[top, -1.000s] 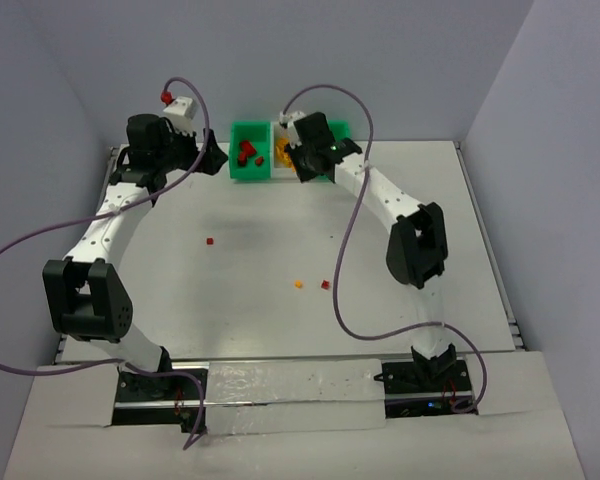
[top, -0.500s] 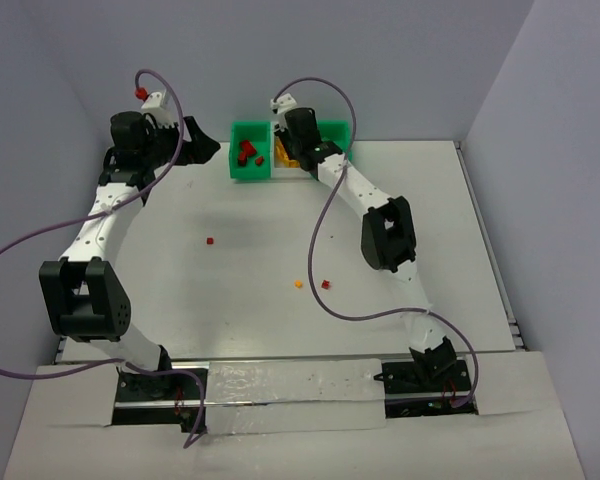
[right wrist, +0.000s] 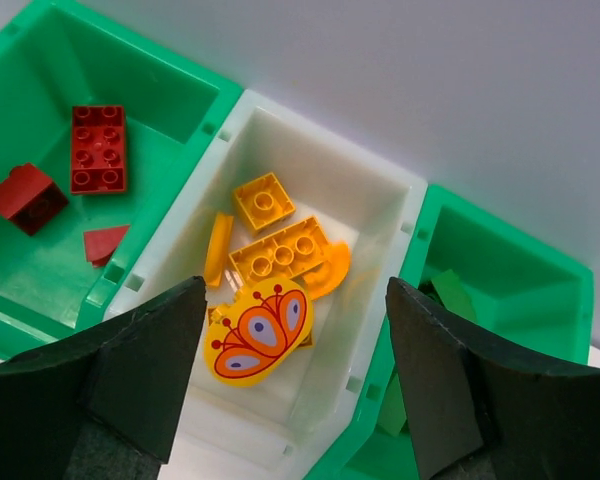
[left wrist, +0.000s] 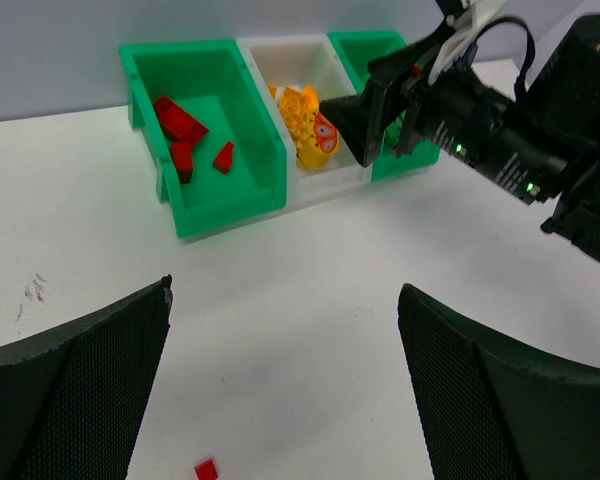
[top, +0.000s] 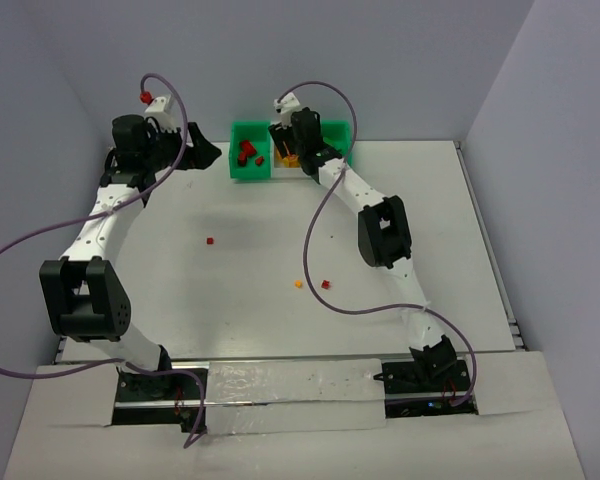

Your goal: Sort the legos into containers by color

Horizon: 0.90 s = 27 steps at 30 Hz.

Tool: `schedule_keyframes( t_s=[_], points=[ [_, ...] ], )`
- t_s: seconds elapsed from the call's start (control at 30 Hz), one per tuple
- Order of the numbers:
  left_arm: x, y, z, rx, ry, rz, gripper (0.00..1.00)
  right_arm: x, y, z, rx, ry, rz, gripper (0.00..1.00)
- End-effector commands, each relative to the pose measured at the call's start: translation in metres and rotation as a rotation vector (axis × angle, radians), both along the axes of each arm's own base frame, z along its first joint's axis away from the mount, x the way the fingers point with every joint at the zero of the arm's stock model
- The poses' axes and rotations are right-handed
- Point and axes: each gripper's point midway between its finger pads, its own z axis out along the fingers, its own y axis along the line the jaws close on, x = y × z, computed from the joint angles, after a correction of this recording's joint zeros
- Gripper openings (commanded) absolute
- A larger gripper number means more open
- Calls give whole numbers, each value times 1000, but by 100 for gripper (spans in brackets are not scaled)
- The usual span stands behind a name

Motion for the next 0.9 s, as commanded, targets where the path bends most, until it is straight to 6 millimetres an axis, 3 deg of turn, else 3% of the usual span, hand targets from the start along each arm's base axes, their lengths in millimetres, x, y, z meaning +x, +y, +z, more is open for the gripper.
schedule_keyframes(
  t_s=[0.0, 0.03, 0.07, 0.13, 0.23, 0.27, 0.33, 0.37, 0.47, 0.57, 0.67, 0.7, 0.77, 0.87],
  points=[
    [-18, -7, 5, 33, -35, -96, 99, -4, -2, 91, 107, -128, 14, 82],
    [-25, -10, 8, 38, -58, -123, 99, -10, -3, 93, 109, -112, 19, 83],
    [-31, -12, 2, 37, -55, -137, 99, -19, -6, 113, 123, -122, 31, 85],
    [-41, -15, -2, 37, -54, -165, 99, -33, -13, 118, 129, -92, 45, 88],
    [-50, -15, -13, 38, -30, -171, 99, -63, -27, 144, 135, -51, 71, 90],
    [-54, -15, -17, 42, -26, -169, 99, -75, -31, 134, 115, -2, 78, 90],
    [-57, -13, -19, 54, -29, -163, 99, -92, -40, 144, 105, 17, 81, 91],
    [-58, -11, -24, 72, -26, -150, 99, -113, -46, 118, 74, 103, 103, 91],
    [-59, -1, -41, 137, 14, -127, 99, -148, -56, 96, 39, 215, 131, 92],
    [-58, 8, -64, 228, 62, -126, 99, -197, -66, 67, 21, 359, 178, 92],
    [-68, 4, -84, 278, 108, -205, 97, -245, -74, 31, -2, 511, 233, 91],
    [-70, 3, -87, 281, 109, -224, 96, -252, -75, 33, 0, 513, 240, 91],
    [-77, -1, -93, 283, 106, -263, 95, -281, -81, 19, -15, 570, 271, 90],
    [-84, -13, -98, 289, 95, -318, 95, -326, -87, -15, -63, 672, 328, 89]
  ],
)
